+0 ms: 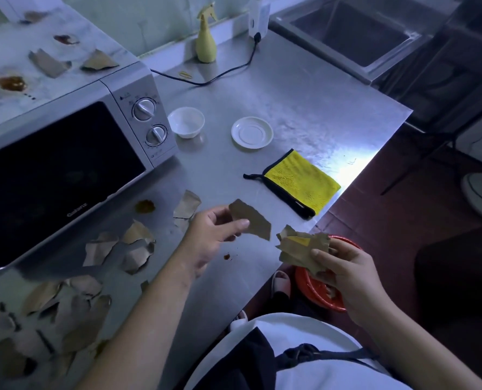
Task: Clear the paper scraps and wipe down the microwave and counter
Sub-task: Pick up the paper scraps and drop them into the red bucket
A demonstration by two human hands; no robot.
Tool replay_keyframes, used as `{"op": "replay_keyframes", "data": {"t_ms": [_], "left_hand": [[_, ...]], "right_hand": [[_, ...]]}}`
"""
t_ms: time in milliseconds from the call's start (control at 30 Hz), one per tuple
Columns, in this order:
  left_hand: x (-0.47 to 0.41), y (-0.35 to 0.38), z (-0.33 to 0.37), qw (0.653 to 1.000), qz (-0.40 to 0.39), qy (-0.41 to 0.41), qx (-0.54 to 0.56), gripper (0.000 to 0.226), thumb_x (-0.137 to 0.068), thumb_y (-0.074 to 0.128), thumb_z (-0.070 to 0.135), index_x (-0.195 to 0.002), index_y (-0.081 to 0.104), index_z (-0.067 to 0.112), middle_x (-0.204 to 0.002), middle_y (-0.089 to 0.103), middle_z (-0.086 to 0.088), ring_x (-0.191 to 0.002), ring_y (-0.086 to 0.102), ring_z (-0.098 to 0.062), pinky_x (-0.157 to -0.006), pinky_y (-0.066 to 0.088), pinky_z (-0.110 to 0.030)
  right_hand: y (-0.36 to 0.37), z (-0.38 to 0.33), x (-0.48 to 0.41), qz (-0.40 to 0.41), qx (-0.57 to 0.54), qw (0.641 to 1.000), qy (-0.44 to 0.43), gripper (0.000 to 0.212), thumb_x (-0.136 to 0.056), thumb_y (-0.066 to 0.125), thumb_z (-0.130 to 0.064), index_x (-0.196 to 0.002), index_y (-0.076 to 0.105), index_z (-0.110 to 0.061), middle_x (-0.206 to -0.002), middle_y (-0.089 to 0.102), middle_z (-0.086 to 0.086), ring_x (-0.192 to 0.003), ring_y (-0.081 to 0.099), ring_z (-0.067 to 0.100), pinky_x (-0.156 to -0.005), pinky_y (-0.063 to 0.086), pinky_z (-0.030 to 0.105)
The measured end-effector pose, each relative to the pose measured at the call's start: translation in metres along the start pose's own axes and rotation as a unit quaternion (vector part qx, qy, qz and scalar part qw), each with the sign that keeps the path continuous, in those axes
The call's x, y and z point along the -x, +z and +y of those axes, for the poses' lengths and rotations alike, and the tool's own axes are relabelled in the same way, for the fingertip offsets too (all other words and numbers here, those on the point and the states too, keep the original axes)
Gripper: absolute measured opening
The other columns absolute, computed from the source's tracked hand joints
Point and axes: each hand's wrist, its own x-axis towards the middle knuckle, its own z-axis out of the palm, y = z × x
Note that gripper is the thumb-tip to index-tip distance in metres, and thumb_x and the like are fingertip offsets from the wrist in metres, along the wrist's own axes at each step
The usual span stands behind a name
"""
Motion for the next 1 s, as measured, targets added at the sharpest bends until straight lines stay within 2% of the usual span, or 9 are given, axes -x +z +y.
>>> {"op": "replay_keyframes", "data": {"t_ms": [67,167,300,367,533,667,767,900,1000], "left_hand": [[0.022,0.018,0.004,1.000,0.000,-0.004,0.009,0.009,-0.080,0.079,0.014,-0.086,0.077,0.020,-0.077,0.073,0.001,-0.064,0.059,-0.005,-0.061,0.049,-0.016],[0.041,0.039,0.002,0.998,0.061,-0.006,0.034,0.012,-0.079,0.079,0.006,-0.087,0.074,0.013,-0.072,0.073,0.002,-0.059,0.059,-0.003,-0.058,0.047,-0.013],[0.050,0.040,-0.003,0.987,0.152,-0.009,0.054,0.011,-0.080,0.078,0.005,-0.089,0.071,0.005,-0.066,0.071,0.006,-0.057,0.062,0.003,-0.056,0.047,-0.009],[0.053,0.036,-0.007,0.983,0.175,-0.011,0.046,0.010,-0.081,0.078,0.008,-0.089,0.071,0.007,-0.070,0.073,0.004,-0.060,0.064,0.003,-0.057,0.048,-0.009],[0.059,0.036,-0.015,0.987,0.154,-0.014,0.049,0.012,-0.080,0.079,0.008,-0.089,0.071,0.007,-0.079,0.076,0.001,-0.065,0.068,0.001,-0.059,0.048,-0.009],[0.059,0.040,-0.019,0.990,0.124,-0.017,0.066,0.012,-0.080,0.079,0.006,-0.089,0.071,0.005,-0.077,0.075,0.000,-0.065,0.066,0.000,-0.060,0.048,-0.010],[0.053,0.032,-0.023,0.993,0.102,-0.027,0.060,0.010,-0.081,0.079,0.012,-0.085,0.070,0.011,-0.071,0.072,0.003,-0.059,0.060,-0.001,-0.057,0.046,-0.011],[0.022,-0.007,-0.037,0.978,0.207,-0.028,-0.004,0.011,-0.083,0.077,0.024,-0.084,0.069,0.016,-0.074,0.072,0.000,-0.061,0.060,-0.005,-0.056,0.048,-0.014],[-0.016,-0.050,-0.049,0.945,0.276,-0.038,-0.171,0.011,-0.084,0.074,0.031,-0.088,0.066,0.024,-0.083,0.069,0.013,-0.076,0.064,-0.004,-0.058,0.042,-0.011]], "right_hand": [[0.010,-0.002,-0.001,-0.028,0.004,1.000,-0.003,0.020,-0.084,0.070,0.006,-0.097,0.076,-0.008,-0.087,0.077,0.015,-0.065,0.073,0.021,-0.047,0.051,0.020],[0.027,-0.005,-0.001,-0.079,0.007,0.997,-0.003,0.026,-0.076,0.072,0.000,-0.102,0.074,-0.003,-0.091,0.076,0.018,-0.070,0.073,0.027,-0.055,0.056,0.025],[0.045,-0.007,0.004,-0.133,0.017,0.991,-0.004,0.030,-0.070,0.074,-0.008,-0.099,0.076,-0.007,-0.098,0.074,0.022,-0.083,0.071,0.035,-0.078,0.059,0.046],[0.050,-0.006,0.006,-0.143,0.023,0.989,-0.008,0.028,-0.069,0.075,-0.008,-0.097,0.078,-0.009,-0.100,0.073,0.022,-0.084,0.071,0.035,-0.082,0.058,0.050],[0.058,-0.002,0.006,-0.147,0.038,0.988,-0.020,0.034,-0.072,0.074,-0.006,-0.105,0.073,-0.004,-0.103,0.073,0.023,-0.088,0.071,0.039,-0.079,0.060,0.046],[0.058,0.001,0.005,-0.146,0.054,0.987,-0.024,0.029,-0.072,0.075,-0.007,-0.101,0.077,-0.010,-0.099,0.075,0.021,-0.090,0.071,0.044,-0.081,0.059,0.050],[0.052,0.005,0.001,-0.105,0.065,0.992,-0.032,0.028,-0.078,0.072,0.006,-0.098,0.079,-0.013,-0.093,0.075,0.020,-0.080,0.072,0.037,-0.065,0.062,0.039],[0.032,0.006,0.000,-0.032,0.059,0.997,-0.040,0.033,-0.081,0.066,0.016,-0.087,0.081,-0.013,-0.086,0.074,0.018,-0.069,0.073,0.028,-0.056,0.058,0.029],[0.015,0.008,0.003,0.004,0.061,0.997,-0.045,0.033,-0.082,0.064,0.017,-0.082,0.080,-0.012,-0.083,0.075,0.017,-0.068,0.072,0.030,-0.055,0.058,0.030]]}}
